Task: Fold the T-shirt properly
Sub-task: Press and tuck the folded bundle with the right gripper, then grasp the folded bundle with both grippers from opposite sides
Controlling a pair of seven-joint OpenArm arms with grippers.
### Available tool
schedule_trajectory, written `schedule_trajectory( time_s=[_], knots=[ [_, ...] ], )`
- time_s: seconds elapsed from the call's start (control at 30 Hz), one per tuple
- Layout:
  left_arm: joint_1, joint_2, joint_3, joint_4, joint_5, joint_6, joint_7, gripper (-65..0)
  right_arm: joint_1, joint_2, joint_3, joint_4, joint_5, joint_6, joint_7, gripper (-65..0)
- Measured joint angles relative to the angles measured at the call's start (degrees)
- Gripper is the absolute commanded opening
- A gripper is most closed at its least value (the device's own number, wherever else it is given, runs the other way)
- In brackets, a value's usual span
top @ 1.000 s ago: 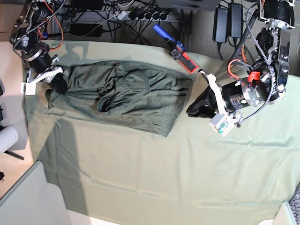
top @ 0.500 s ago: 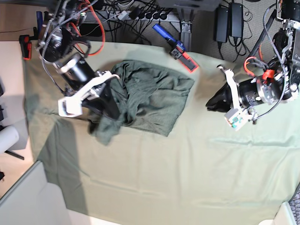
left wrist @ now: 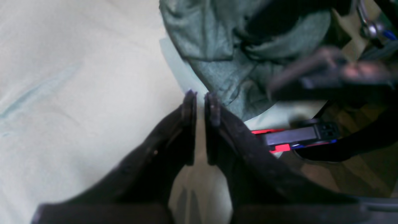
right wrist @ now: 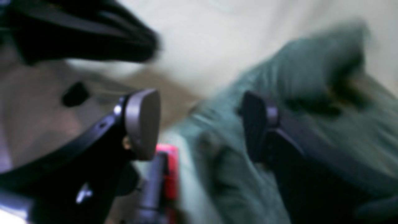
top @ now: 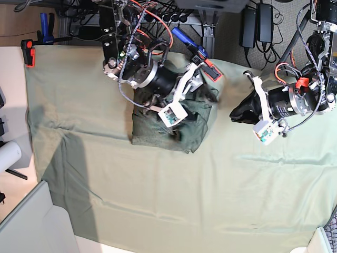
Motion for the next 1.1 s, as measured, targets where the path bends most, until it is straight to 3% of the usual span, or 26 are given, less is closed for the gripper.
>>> schedule_trajectory(
  time_s=[0.27,0.43,0.5,0.63,0.8,0.9,1.0,1.1],
  knots=[
    [0.48,0.0,0.0,0.0,-0.5,0.0,0.02,-58.9,0.0,-0.66,0.04,6.25,2.05,0.0,0.17,-24.3],
    [0.48,0.0,0.0,0.0,-3.52,0.0,1.05,-58.9,0.02,-0.85,8.79,9.33,0.66,0.0,0.7,-25.5],
    [0.52,0.0,0.0,0.0,-3.93,-0.02,1.53,-58.9,0.02,-0.85,14.14,9.16,-0.87,0.0,0.66,-32.7],
    [0.5,0.02,0.0,0.0,-4.79,0.0,1.51,-58.9,0.0,-0.46,23.23,8.9,0.11,-0.02,0.7,-64.2],
    [0.52,0.0,0.0,0.0,-4.79,0.0,1.49,-58.9,-0.13,2.08,26.67,7.54,1.9,0.0,0.66,-65.0],
    [0.66,0.0,0.0,1.51,-4.74,0.0,4.59,-59.0,-0.13,3.82,26.64,5.42,-1.18,0.0,4.28,-65.0],
    [2.91,-0.2,0.94,11.26,-7.04,0.02,8.52,-59.0,0.5,4.22,26.71,1.92,-5.88,-0.02,9.46,-65.0],
    [6.1,-0.04,4.96,20.92,-7.56,-0.55,8.04,-59.0,3.76,4.09,26.69,-3.43,-5.81,0.13,9.7,-65.0]
  ],
)
